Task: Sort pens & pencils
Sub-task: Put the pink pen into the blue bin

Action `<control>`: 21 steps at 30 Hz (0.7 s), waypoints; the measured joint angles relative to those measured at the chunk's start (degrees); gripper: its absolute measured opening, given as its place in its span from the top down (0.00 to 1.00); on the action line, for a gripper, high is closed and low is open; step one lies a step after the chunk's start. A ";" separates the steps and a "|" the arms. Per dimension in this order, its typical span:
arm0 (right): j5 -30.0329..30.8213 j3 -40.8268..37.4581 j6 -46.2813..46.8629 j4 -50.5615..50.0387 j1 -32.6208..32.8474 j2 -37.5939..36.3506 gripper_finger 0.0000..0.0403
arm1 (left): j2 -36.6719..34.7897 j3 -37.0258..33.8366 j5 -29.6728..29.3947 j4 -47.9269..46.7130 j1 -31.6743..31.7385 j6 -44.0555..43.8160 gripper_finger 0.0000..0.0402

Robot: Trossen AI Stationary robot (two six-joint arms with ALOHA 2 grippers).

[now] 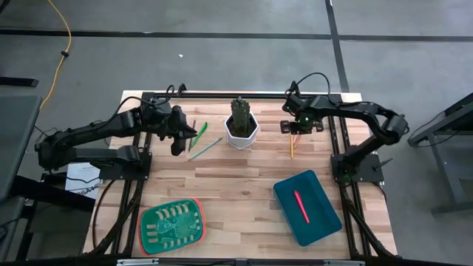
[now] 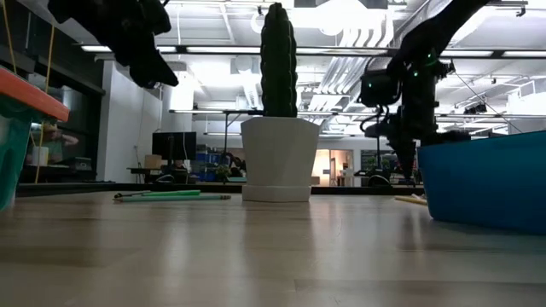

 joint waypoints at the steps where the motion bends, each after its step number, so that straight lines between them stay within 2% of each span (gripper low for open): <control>1: -0.14 0.00 0.00 0.22 -0.79 0.70 0.73 | -0.03 -0.04 0.00 0.01 0.00 -0.20 0.87; 14: -2.32 0.00 0.77 3.24 -9.20 1.85 0.73 | -1.25 -0.04 -0.01 -0.05 0.00 -0.24 0.87; 21: -3.66 0.00 1.06 3.27 -11.43 1.85 0.73 | -1.25 -0.04 -0.10 -0.04 0.00 -0.16 0.87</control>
